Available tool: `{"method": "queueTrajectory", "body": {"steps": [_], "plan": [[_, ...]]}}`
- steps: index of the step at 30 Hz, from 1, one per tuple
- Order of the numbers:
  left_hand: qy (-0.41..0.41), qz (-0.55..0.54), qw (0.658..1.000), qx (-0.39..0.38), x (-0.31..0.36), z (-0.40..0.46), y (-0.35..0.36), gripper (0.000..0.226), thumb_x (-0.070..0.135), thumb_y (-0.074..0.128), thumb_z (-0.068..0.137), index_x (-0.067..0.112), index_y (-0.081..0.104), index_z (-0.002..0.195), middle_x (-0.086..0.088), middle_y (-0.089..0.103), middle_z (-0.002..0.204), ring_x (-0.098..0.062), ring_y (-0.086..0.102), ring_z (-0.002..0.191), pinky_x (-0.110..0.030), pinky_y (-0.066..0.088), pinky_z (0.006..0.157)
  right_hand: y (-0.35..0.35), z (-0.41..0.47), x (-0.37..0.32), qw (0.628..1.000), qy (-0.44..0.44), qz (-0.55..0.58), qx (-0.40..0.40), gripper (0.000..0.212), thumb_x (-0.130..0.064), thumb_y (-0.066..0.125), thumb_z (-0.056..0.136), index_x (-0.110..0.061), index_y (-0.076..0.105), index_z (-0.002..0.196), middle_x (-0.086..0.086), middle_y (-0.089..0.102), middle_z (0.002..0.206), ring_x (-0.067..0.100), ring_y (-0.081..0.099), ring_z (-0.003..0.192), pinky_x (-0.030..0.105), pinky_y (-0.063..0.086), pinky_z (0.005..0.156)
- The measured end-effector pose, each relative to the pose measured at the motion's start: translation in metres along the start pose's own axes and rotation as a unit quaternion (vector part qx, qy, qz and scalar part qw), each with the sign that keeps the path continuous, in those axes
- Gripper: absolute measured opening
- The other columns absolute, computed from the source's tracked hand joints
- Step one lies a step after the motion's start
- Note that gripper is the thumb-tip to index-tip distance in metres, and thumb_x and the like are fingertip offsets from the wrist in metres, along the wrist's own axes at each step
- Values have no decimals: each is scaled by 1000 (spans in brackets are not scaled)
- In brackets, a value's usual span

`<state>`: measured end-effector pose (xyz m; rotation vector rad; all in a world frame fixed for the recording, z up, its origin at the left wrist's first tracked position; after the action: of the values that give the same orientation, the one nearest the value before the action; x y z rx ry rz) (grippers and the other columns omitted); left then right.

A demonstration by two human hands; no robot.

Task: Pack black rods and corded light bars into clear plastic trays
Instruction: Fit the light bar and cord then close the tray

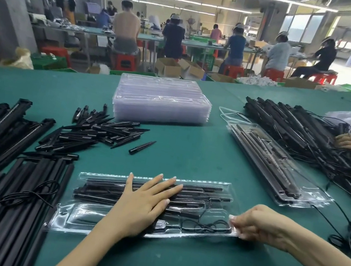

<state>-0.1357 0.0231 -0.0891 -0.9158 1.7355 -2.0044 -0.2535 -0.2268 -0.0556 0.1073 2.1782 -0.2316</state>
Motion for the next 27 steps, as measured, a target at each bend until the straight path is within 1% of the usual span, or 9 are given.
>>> {"method": "queueTrajectory", "body": {"steps": [5, 9, 12, 14, 16, 17, 21, 25, 27], "plan": [[-4, -6, 1000, 6, -2, 0, 0, 43, 45, 11, 101, 71, -10, 128, 42, -8, 147, 16, -14, 134, -54, -13, 114, 1, 4, -3, 1000, 17, 11, 23, 14, 4, 60, 88, 9, 60, 75, 3, 52, 39, 9, 50, 34, 17, 43, 40], [-10, -9, 1000, 5, -3, 1, 0, 42, 45, 11, 101, 71, -10, 127, 41, -7, 148, 12, -9, 139, -54, -12, 114, -1, 6, 2, 995, 19, 85, 39, 7, 7, 66, 82, 13, 63, 80, 8, 59, 49, 10, 50, 35, 17, 44, 36], [-12, -11, 1000, 6, -3, 1, 0, 42, 45, 12, 102, 71, -10, 127, 40, -6, 148, 11, -7, 140, -53, -12, 114, -6, 5, 4, 994, 34, 93, 38, 25, -1, 75, 71, 14, 66, 89, 17, 64, 65, 14, 57, 43, 17, 50, 41], [-9, -14, 1000, 10, -3, 1, 0, 42, 45, 13, 102, 71, -9, 127, 41, -6, 147, 11, -8, 140, -53, -12, 114, -8, 4, 3, 994, 43, 96, 18, 21, 0, 74, 72, 13, 65, 86, 15, 62, 60, 14, 56, 42, 19, 53, 45], [-8, -11, 1000, 12, -3, 0, 0, 42, 45, 12, 101, 71, -9, 127, 41, -6, 147, 11, -8, 139, -52, -12, 114, -8, 3, 2, 994, 45, 101, 2, 8, 4, 67, 80, 10, 62, 78, 9, 56, 49, 10, 50, 36, 20, 55, 51], [-9, -9, 1000, 11, -3, 0, 0, 42, 45, 12, 101, 72, -9, 127, 41, -6, 147, 11, -8, 139, -52, -12, 114, -7, 4, 2, 994, 44, 97, 2, 8, 5, 65, 82, 9, 62, 76, 7, 53, 46, 9, 46, 34, 19, 54, 51], [-8, -13, 1000, 9, -3, 0, 0, 42, 45, 13, 102, 70, -6, 129, 40, -4, 148, 10, -6, 140, -53, -11, 114, -3, 4, 3, 996, 30, 74, 31, 11, 7, 63, 84, 7, 64, 73, 8, 57, 51, 10, 43, 42, 15, 47, 46], [-12, -10, 1000, 1, -2, 1, -1, 42, 45, 14, 102, 68, -2, 133, 38, 0, 150, 9, -4, 141, -54, -9, 114, 2, 1, 3, 995, 8, 75, 63, 12, 10, 62, 83, 7, 64, 71, 7, 60, 49, 8, 49, 35, 15, 44, 38], [-12, -10, 1000, 5, -3, 1, 0, 42, 44, 14, 102, 67, 1, 135, 37, 2, 151, 9, -2, 141, -55, -8, 114, 5, 1, 5, 993, -4, 79, 85, 11, 11, 63, 81, 8, 63, 71, 8, 62, 50, 10, 53, 36, 14, 42, 37]]}}
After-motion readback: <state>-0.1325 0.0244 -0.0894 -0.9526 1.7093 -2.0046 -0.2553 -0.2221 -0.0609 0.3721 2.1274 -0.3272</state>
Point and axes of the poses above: each hand's wrist, its own z-axis towards the middle knuckle, its own y-axis out of the palm, x = y × z, the point moved 1 cm from there along z, towards the middle knuckle
